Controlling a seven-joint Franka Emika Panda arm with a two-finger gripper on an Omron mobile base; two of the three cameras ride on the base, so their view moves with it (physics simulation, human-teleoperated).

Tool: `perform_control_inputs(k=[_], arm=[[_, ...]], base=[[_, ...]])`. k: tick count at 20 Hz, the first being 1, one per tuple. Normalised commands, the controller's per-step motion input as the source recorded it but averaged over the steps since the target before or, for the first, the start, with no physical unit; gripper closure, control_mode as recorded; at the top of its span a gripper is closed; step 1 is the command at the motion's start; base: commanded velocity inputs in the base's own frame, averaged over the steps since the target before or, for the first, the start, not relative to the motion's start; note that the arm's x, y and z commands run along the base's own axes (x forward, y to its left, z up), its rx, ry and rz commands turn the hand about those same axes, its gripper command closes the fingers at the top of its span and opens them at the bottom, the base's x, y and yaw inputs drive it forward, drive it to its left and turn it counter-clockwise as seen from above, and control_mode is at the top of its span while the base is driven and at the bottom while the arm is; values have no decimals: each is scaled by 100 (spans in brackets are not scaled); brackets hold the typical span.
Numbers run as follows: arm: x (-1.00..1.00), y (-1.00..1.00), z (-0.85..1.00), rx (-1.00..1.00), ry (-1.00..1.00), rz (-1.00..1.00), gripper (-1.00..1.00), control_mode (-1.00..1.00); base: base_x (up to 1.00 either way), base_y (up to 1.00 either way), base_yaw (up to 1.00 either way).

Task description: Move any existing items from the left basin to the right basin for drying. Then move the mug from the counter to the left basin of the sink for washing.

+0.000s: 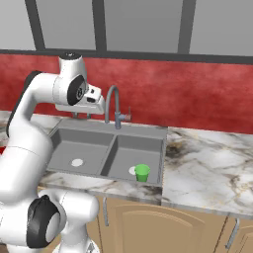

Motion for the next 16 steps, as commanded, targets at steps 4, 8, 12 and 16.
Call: perform_control_inputs(k=[4, 8, 12, 16], arm=[[-1, 0, -2, -1, 0, 0, -100, -100], [-37, 38, -2, -2, -1, 10, -100, -100], [-43, 93, -17, -1, 0, 26, -100, -100], [-29, 100, -20, -4, 8, 31, -100, -100]], base=[[0, 0, 0], [0, 0, 0], [0, 0, 0], [0, 0, 0]])
